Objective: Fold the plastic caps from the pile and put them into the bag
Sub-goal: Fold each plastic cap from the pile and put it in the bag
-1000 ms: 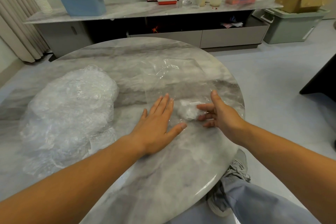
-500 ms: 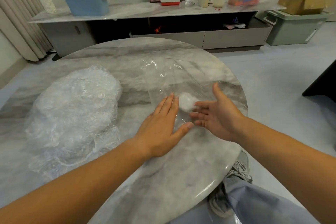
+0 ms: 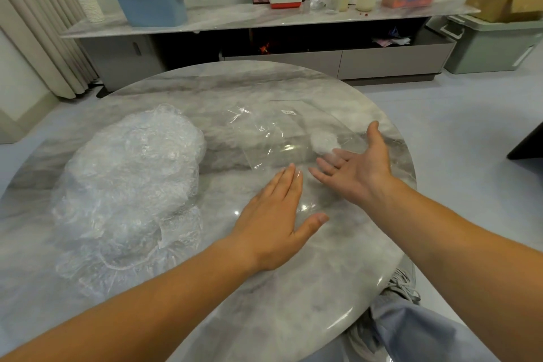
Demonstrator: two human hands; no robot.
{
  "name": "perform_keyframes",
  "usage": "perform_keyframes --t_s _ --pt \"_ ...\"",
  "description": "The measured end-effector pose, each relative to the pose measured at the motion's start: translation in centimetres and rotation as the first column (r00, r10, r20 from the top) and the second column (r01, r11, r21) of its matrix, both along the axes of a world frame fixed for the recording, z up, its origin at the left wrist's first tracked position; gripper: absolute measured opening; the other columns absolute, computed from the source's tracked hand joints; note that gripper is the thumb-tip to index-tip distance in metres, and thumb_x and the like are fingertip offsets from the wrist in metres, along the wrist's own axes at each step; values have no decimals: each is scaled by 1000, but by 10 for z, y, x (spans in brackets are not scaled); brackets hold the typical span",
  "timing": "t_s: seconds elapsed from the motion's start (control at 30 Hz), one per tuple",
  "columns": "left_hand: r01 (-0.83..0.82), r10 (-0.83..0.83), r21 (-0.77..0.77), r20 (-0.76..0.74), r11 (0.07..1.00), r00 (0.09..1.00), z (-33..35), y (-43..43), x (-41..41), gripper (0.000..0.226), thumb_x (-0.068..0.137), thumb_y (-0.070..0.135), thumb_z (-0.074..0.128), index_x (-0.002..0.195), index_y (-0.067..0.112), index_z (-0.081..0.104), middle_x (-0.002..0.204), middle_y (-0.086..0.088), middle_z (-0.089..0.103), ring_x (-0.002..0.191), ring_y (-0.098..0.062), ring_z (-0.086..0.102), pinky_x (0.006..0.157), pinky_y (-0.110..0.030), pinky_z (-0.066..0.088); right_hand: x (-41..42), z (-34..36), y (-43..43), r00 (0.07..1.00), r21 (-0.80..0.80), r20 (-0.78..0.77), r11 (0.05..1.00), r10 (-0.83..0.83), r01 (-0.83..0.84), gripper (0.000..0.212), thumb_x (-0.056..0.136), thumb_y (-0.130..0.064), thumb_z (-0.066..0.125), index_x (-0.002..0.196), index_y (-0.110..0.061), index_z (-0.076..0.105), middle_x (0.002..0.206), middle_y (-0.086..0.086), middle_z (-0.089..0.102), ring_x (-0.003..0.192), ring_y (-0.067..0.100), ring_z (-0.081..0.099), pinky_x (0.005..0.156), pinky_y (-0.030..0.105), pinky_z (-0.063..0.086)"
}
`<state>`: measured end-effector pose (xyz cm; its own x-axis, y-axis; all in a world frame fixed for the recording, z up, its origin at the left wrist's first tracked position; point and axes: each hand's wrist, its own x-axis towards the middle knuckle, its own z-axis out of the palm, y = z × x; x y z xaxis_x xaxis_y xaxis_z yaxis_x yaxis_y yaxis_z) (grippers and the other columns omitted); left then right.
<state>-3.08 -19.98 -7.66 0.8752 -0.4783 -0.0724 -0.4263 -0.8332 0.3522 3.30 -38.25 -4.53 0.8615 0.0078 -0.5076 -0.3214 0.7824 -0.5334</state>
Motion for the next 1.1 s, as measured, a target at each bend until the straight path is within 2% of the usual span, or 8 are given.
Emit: perform_keyframes --t_s 0.23,0.4,0.63,0.7,0.77,0.83,0.97,1.1 --pt "2 -2 11 -10 1000 1000 -2 -3 3 88 92 75 15 160 25 -10 166 9 -21 151 -5 -19 126 -34 2 21 0 -11 999 31 -16 999 -43 43 106 82 -83 51 153 -6 31 157 29 31 146 44 33 111 73 28" --pt "-10 11 79 -20 997 1000 -9 2 5 88 90 77 11 160 27 -5 167 6 -19 152 -8 -19 127 -38 2 20 -5 -15 999 -33 -44 999 -21 20 99 86 -81 47 158 -19 20 154 36 33 144 50 33 115 69 25" --pt "-21 22 58 -22 998 1000 -9 11 10 72 96 71 23 155 29 29 169 0 -6 154 -12 -12 126 -39 -2 -7 -1 -21 994 -208 -92 975 59 -77 86 98 -60 53 160 -15 14 154 40 27 141 58 32 118 60 30" --pt "-25 25 0 -46 1000 999 -10 14 13 65 95 72 27 144 30 39 169 0 0 154 -11 -11 126 -45 4 -15 -1 -22 992 -274 -113 958 51 -81 80 101 -52 52 157 -6 19 144 40 38 138 55 39 118 55 33" --pt "-35 32 -39 -71 999 997 -9 16 15 62 93 73 30 136 30 43 169 1 4 154 -10 -11 125 -46 9 -22 -1 -21 992 -329 -112 940 58 -92 73 104 -46 50 154 0 24 114 36 54 127 51 51 117 52 35" --pt "-36 33 -33 -81 999 996 -6 18 14 63 95 71 32 140 28 41 169 0 4 154 -10 -10 125 -45 9 -29 2 -16 994 -348 -105 934 44 -78 66 105 -43 49 151 -1 28 96 27 55 104 45 60 115 50 38" --pt "-9 9 1 -73 1000 997 -2 20 7 74 97 68 31 158 26 20 169 2 -1 154 -10 -11 126 -38 3 -27 4 -11 991 -231 -122 972 -57 27 67 101 -46 53 147 0 38 139 29 50 121 43 58 113 50 42" --pt "2 -3 -13 -40 1000 999 0 20 2 80 98 68 30 161 23 9 169 5 -2 153 -7 -9 126 -34 0 -16 1 -9 978 -146 -137 979 -160 140 70 96 -53 57 141 0 46 134 26 50 100 38 62 99 46 54"
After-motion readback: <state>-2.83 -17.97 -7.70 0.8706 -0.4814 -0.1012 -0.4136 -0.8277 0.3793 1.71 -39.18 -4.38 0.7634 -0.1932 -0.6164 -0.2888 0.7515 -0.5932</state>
